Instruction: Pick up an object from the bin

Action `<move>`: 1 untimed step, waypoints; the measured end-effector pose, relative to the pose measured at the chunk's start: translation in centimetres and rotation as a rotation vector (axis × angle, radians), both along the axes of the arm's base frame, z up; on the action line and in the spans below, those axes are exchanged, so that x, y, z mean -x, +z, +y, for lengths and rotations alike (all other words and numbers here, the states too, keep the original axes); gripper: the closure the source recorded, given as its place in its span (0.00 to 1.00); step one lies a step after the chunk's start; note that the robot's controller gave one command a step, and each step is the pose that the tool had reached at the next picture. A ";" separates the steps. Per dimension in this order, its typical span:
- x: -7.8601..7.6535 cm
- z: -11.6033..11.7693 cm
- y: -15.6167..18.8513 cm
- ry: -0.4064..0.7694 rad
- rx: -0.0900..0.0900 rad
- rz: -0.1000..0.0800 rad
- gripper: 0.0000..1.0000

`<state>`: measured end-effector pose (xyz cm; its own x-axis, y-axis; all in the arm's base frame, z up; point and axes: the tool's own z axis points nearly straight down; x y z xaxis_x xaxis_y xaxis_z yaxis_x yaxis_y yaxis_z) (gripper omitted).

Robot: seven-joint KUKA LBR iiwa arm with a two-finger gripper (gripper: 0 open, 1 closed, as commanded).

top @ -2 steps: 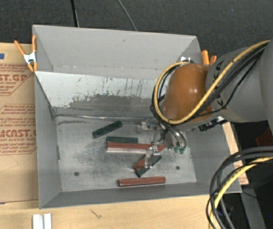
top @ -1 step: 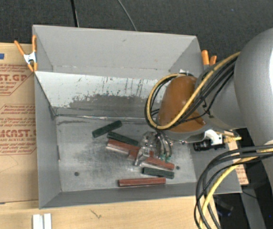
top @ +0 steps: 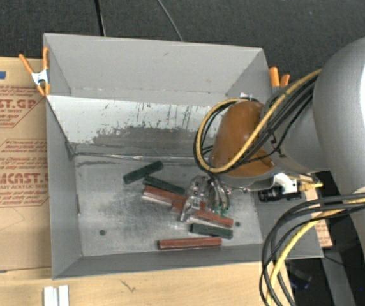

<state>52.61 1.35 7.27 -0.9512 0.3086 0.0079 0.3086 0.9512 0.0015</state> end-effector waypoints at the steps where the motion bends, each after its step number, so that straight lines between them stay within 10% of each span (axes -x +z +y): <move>1: -2.8 2.1 17.6 0.074 0.002 -0.016 1.00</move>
Offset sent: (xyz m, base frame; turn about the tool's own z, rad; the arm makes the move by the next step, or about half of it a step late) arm 0.0000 0.0000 0.0000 0.0000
